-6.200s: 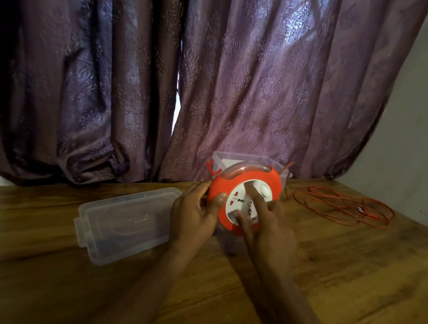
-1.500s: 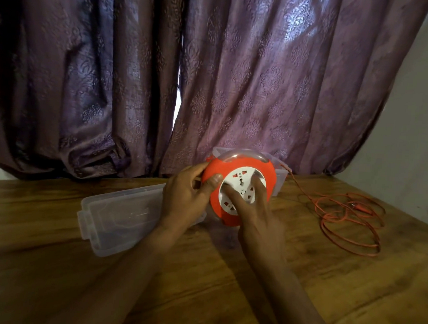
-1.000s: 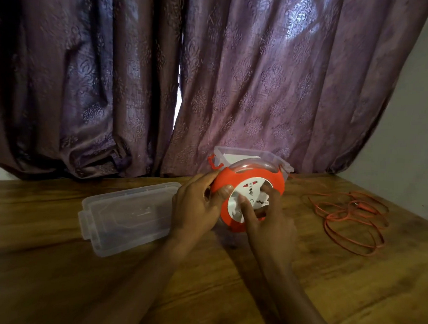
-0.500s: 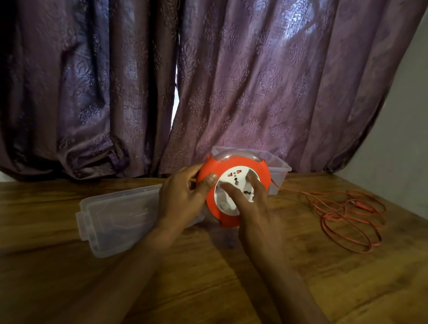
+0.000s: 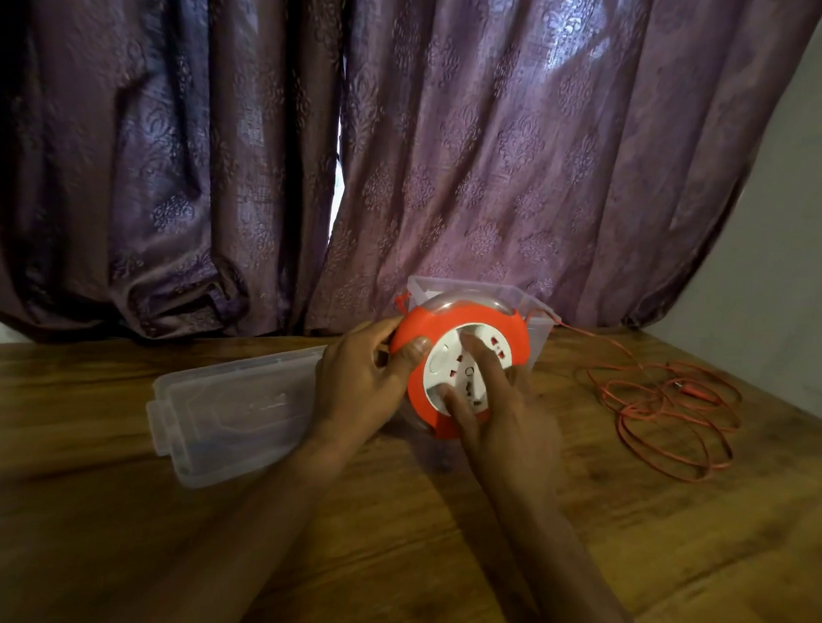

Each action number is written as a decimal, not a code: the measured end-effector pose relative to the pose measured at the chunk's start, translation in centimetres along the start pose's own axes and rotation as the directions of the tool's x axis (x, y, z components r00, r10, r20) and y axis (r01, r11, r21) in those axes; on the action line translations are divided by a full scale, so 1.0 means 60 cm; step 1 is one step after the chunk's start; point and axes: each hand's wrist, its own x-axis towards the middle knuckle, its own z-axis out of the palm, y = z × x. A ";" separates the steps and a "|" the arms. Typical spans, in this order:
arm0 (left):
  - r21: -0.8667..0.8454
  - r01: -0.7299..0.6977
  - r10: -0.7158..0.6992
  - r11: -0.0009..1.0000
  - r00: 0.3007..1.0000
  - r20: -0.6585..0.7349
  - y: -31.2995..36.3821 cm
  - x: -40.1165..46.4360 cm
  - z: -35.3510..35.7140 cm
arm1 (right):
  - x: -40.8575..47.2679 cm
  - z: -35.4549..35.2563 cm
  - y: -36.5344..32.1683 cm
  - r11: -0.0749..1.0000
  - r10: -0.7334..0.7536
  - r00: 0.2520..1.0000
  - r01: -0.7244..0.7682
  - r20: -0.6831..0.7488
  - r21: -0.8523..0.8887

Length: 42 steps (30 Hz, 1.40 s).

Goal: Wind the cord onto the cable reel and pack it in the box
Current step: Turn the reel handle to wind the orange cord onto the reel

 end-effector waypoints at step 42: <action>0.003 0.012 -0.012 1.000 1.000 -0.017 0.007 -0.001 0.001 | -0.003 0.005 0.004 1.000 -0.024 0.998 0.024 0.050 0.010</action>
